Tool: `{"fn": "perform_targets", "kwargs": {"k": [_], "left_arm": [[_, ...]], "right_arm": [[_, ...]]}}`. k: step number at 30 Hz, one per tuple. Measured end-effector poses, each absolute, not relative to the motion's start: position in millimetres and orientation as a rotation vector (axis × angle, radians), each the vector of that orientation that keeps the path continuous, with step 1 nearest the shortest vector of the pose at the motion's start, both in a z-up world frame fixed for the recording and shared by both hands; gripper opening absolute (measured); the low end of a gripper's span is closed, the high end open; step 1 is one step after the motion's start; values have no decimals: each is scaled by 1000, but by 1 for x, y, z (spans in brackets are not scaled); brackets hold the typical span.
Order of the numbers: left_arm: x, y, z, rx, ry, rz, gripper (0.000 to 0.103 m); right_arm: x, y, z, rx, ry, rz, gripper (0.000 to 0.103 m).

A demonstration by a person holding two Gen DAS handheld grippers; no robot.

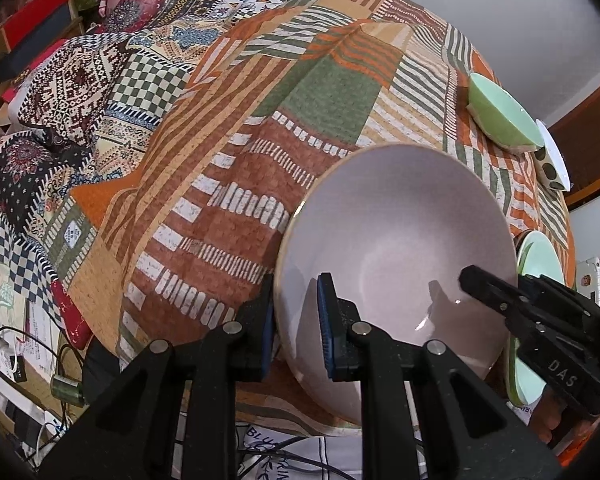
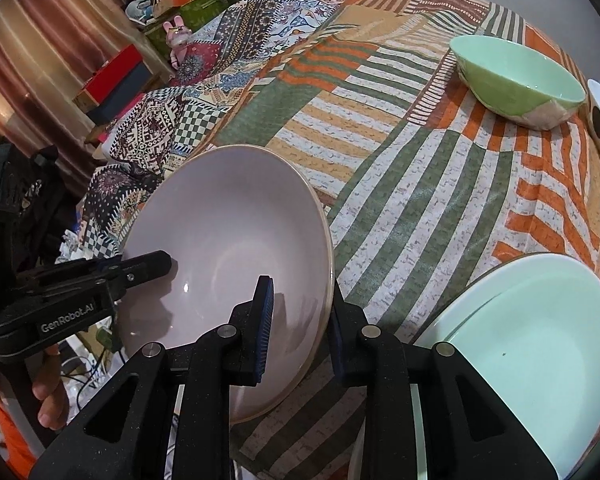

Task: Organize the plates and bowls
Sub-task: 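Lower the mauve-pink bowl onto the bed and open both grippers, then move both grippers to the mint green bowl and grasp its rim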

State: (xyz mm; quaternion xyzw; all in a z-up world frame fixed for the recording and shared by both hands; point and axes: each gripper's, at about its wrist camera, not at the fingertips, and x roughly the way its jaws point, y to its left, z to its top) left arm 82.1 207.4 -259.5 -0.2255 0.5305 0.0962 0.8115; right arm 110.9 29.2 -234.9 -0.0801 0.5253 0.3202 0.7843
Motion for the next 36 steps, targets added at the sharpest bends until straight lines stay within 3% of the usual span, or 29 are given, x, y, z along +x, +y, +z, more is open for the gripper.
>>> {"fn": "perform_targets", "kwargs": {"k": [24, 28, 36], "left_arm": [[94, 165, -152, -342, 890, 137, 26], [107, 152, -138, -295, 848, 131, 41], [145, 131, -123, -242, 809, 85, 51]], "right_arm": [[120, -40, -154, -103, 876, 589, 44], [128, -52, -145, -88, 838, 563, 49], [168, -85, -134, -9, 816, 482, 54]]}}
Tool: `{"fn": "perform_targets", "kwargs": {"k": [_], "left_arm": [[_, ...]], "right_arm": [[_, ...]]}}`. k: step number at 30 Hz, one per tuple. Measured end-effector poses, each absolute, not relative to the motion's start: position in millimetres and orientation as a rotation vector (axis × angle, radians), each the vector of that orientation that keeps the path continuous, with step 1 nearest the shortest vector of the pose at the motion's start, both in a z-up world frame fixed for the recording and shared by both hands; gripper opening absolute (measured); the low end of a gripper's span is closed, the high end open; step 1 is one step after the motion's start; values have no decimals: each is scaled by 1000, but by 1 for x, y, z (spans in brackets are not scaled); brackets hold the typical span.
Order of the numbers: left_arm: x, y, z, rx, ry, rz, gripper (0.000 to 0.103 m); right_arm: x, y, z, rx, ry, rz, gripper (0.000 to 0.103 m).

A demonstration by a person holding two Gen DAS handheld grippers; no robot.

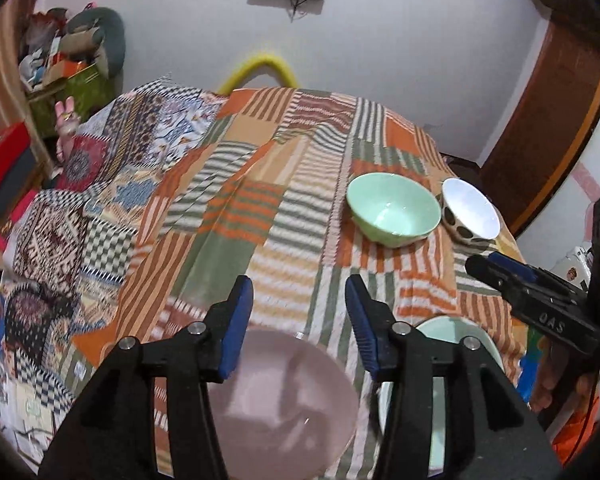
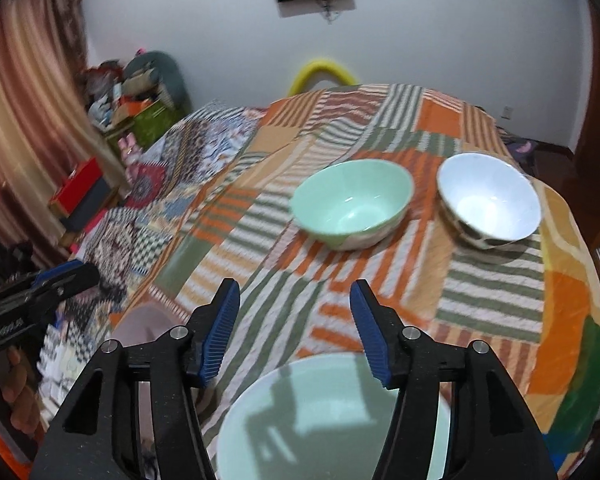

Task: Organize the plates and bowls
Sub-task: 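Move both grippers to the mint green bowl and grasp its rim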

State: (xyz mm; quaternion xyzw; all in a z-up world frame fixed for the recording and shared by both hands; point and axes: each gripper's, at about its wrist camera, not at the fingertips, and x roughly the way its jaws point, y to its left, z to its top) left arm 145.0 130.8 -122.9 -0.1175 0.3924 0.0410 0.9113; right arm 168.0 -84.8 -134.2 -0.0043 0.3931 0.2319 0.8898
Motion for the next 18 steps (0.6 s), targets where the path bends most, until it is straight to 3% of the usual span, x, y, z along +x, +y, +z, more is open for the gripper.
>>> {"fn": "perform_targets", "kwargs": {"k": [18], "left_arm": [[223, 116, -169, -225, 915, 46, 54]], "right_arm": [[275, -106, -179, 57, 950, 358, 54]]}}
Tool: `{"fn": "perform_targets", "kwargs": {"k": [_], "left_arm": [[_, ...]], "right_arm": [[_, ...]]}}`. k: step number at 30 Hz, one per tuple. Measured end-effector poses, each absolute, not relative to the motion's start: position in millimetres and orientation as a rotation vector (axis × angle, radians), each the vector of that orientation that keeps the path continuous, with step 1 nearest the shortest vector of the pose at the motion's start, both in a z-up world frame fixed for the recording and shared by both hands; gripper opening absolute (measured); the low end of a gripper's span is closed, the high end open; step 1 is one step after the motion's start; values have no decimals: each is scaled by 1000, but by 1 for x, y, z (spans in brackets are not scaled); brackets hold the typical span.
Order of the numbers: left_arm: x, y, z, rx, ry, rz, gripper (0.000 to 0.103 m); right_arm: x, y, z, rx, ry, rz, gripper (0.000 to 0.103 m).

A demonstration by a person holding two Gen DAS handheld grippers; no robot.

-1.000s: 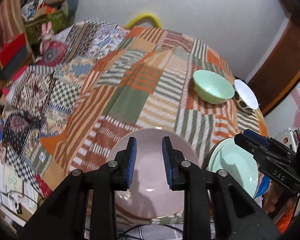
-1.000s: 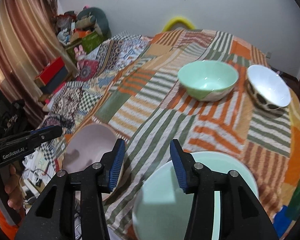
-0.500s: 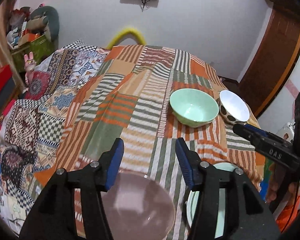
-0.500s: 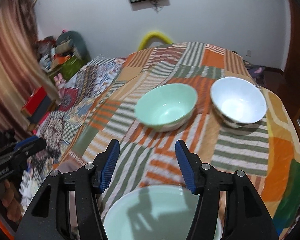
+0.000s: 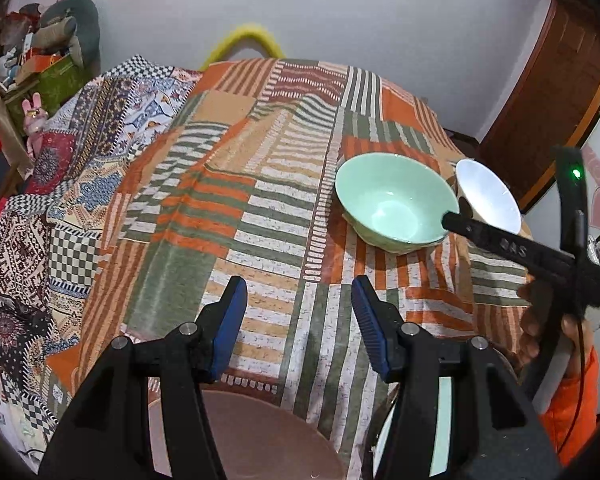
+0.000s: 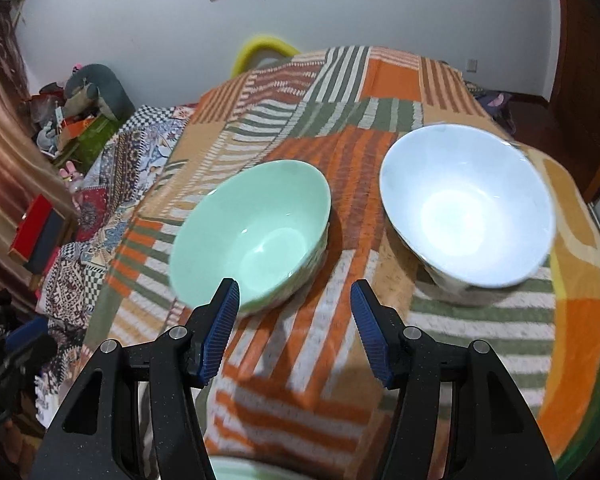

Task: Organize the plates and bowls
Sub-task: 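Move both grippers to the mint green bowl and grasp its rim, then lift the mint green bowl and carry it toward the mauve-pink bowl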

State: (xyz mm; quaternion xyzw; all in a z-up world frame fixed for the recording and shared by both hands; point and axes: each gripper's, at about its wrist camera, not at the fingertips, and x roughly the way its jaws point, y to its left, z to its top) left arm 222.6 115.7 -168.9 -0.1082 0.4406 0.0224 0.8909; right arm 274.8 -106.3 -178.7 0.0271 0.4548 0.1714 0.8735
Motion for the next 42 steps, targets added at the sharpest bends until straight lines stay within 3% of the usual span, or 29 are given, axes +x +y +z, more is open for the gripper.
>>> {"fn": "perform_targets", "kwargs": {"k": [7, 9, 15, 30, 32, 37, 42], "left_arm": [[232, 116, -180, -217, 936, 45, 54], [234, 116, -182, -220, 944, 43, 54], [239, 115, -186, -211, 950, 49, 54], [295, 129, -229, -338, 1077, 29, 54], [301, 126, -232, -330, 1081, 34, 51], [322, 115, -237, -286, 1095, 27, 31], [333, 106, -240, -242, 1094, 26, 22]], "right_arm": [[295, -95, -193, 9, 979, 354, 52], [297, -93, -196, 2, 995, 368, 40], [299, -85, -198, -57, 989, 382, 28], [270, -69, -208, -148, 1022, 545, 26], [269, -69, -208, -143, 1023, 551, 26], [277, -71, -209, -109, 1047, 559, 26], [283, -70, -207, -100, 1033, 520, 27]]}}
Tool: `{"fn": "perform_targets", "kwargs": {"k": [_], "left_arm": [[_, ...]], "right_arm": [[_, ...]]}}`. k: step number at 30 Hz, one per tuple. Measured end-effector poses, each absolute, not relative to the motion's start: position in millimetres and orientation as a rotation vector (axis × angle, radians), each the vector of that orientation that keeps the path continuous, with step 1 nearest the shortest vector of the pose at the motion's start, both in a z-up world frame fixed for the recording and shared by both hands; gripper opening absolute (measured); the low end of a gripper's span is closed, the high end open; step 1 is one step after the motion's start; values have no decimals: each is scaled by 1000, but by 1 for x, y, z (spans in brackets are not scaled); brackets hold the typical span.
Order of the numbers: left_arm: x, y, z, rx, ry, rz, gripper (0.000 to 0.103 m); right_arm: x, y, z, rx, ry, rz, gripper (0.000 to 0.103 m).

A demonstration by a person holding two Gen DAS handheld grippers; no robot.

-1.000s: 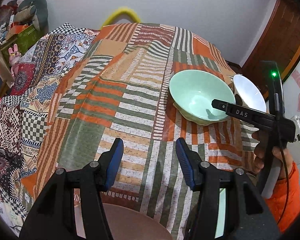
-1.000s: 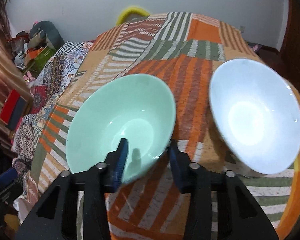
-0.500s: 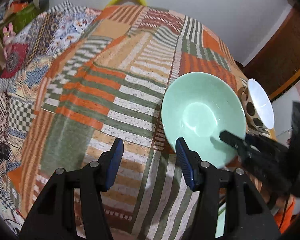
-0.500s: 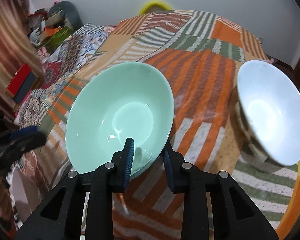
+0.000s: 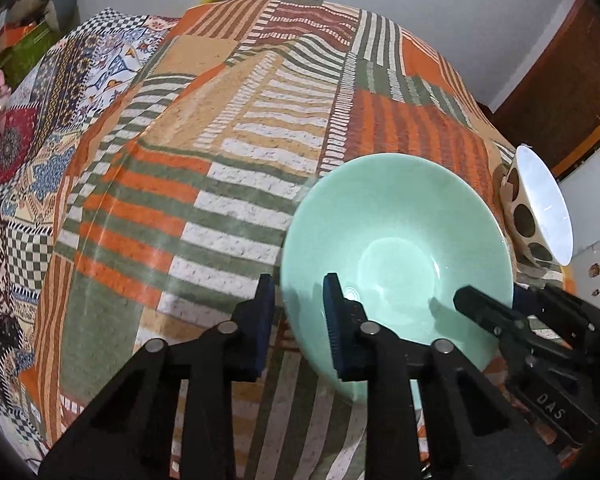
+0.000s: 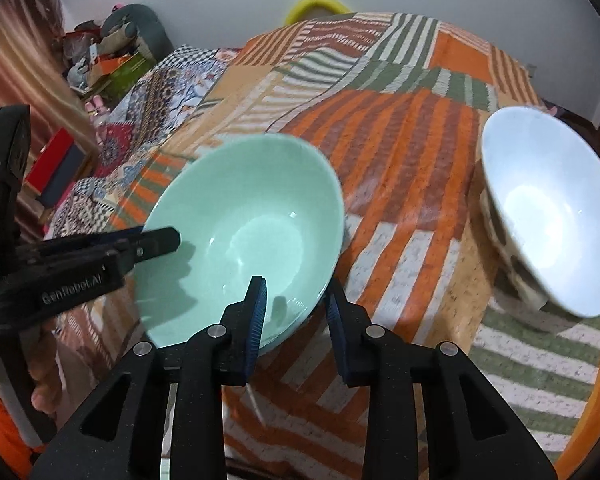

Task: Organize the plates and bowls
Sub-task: 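Lift the mint green bowl and carry it toward the mauve-pink bowl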

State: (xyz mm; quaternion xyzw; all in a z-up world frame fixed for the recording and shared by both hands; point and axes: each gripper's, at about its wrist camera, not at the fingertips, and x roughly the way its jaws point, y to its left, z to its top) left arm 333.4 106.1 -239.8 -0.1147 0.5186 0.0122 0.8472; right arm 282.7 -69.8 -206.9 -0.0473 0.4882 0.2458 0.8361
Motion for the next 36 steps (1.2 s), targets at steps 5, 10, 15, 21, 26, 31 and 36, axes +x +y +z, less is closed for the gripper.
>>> {"fn": "perform_targets", "kwargs": {"k": [5, 10, 15, 21, 26, 31, 36], "left_arm": [[335, 103, -239, -219, 1081, 33, 20], [329, 99, -235, -188, 1067, 32, 17], [315, 96, -221, -177, 1036, 24, 17], [289, 86, -189, -148, 967, 16, 17], [262, 82, -161, -155, 917, 0, 17], [233, 74, -133, -131, 859, 2, 17], [205, 73, -114, -127, 821, 7, 17]], "right_arm": [[293, -70, -211, -86, 1039, 496, 27], [285, -68, -207, -109, 1019, 499, 18], [276, -73, -199, -102, 1010, 507, 18], [259, -83, -179, -66, 976, 517, 18], [241, -88, -155, -52, 918, 525, 18], [220, -93, -130, -29, 858, 546, 18], [198, -92, -115, -29, 814, 558, 18]]}}
